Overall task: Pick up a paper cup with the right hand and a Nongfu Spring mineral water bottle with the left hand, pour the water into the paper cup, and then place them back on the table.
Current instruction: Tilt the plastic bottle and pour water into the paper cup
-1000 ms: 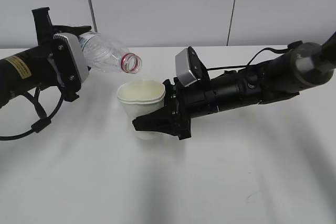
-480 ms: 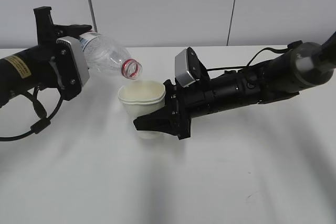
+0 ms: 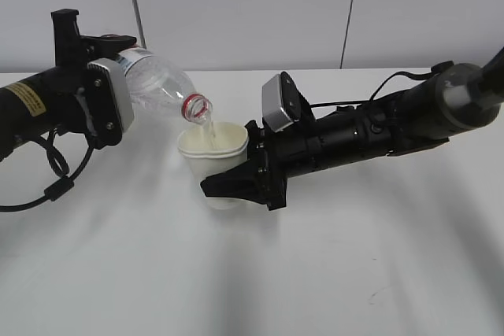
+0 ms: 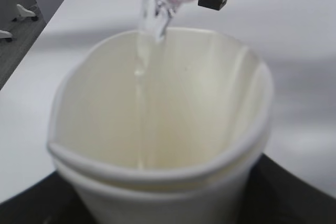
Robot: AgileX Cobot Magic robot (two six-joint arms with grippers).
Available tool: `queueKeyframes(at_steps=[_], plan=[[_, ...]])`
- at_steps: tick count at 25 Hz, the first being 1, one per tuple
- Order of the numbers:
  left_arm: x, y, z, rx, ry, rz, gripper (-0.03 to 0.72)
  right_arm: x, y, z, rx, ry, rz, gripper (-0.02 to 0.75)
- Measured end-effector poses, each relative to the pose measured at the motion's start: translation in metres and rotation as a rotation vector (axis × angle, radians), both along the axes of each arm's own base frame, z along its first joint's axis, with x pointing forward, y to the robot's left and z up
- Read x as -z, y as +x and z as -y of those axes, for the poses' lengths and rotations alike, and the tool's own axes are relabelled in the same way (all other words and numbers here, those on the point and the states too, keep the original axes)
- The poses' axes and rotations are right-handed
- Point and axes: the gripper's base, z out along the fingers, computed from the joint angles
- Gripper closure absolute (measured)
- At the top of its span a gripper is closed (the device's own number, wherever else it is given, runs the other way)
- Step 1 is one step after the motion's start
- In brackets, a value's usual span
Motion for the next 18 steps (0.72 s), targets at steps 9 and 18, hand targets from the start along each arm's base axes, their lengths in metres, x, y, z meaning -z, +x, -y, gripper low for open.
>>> queueKeyframes(at_steps=[9,18], plan=[[-0.0009,0.0002,-0.0001,-0.002,-0.003,0.01,0.281,0.0014,-0.0016,0.0002,-0.02,-0.017,0.004,0.276],[-0.0021,0.0002,0.0,-0.001,-0.012,0.02,0.281,0.0017,-0.0019,0.0003,-0.024,-0.02,0.004,0.276]])
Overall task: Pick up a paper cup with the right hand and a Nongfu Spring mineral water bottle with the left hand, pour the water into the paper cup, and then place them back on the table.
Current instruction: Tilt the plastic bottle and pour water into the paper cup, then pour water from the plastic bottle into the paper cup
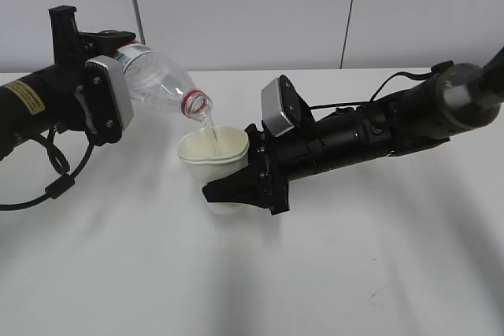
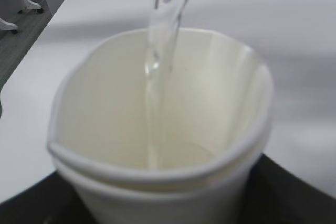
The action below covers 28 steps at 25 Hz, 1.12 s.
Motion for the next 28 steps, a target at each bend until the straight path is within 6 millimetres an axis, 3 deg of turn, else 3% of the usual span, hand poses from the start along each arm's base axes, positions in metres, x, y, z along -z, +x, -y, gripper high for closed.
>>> queueKeyframes(at_steps=[28], plan=[[-0.0028,0.0001,0.0002,0.004,0.013,0.044,0.281,0.0007,-0.0008,0.0001,-0.009,-0.008,0.002,0.277]])
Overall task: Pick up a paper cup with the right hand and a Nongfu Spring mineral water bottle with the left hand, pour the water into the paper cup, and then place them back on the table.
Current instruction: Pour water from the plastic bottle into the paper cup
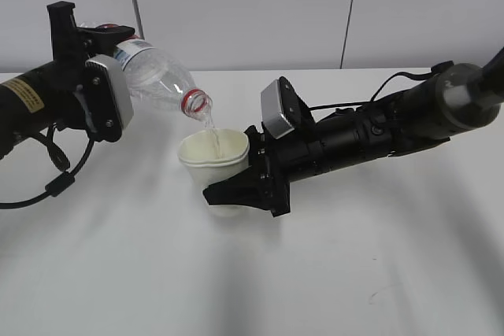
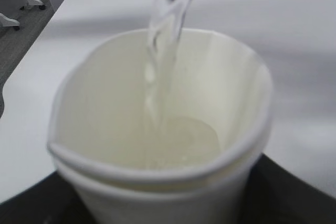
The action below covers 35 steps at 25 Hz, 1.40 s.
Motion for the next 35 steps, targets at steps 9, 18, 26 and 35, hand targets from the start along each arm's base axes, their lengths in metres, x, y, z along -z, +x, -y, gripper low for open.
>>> queueKeyframes(at_steps=[9,18,26,35], plan=[[-0.0001,0.0,0.0,0.001,0.005,0.004,0.281,0.0,0.0,0.0,0.0,0.0,0.0,0.276],[-0.0006,-0.0001,0.0001,0.002,0.002,0.009,0.281,0.0,0.0,0.0,0.0,0.0,0.0,0.277],[-0.0011,-0.0001,0.0002,0.003,0.0,0.013,0.281,0.0,0.0,0.0,0.0,0.0,0.0,0.277],[-0.0013,-0.0001,0.0003,0.004,-0.002,0.016,0.281,0.0002,0.0,0.0001,-0.001,-0.003,0.001,0.277]])
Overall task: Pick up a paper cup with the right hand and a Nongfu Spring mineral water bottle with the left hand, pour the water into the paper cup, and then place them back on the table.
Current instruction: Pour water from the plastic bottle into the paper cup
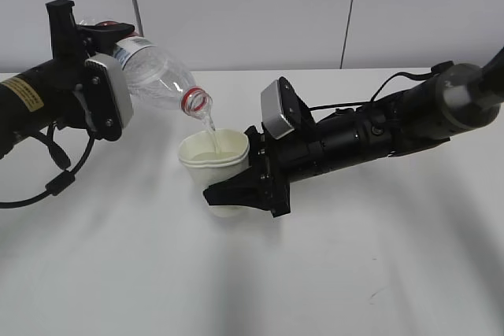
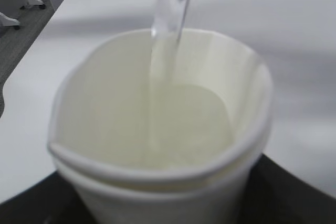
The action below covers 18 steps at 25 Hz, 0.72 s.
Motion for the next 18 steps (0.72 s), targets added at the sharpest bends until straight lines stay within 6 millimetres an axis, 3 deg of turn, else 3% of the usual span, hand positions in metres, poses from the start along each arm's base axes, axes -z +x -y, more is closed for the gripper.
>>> queueKeyframes(at_steps=[18], plan=[[-0.0002,0.0,0.0,0.001,-0.001,0.002,0.286,0.0005,-0.0003,0.0002,-0.004,-0.006,0.002,0.276]])
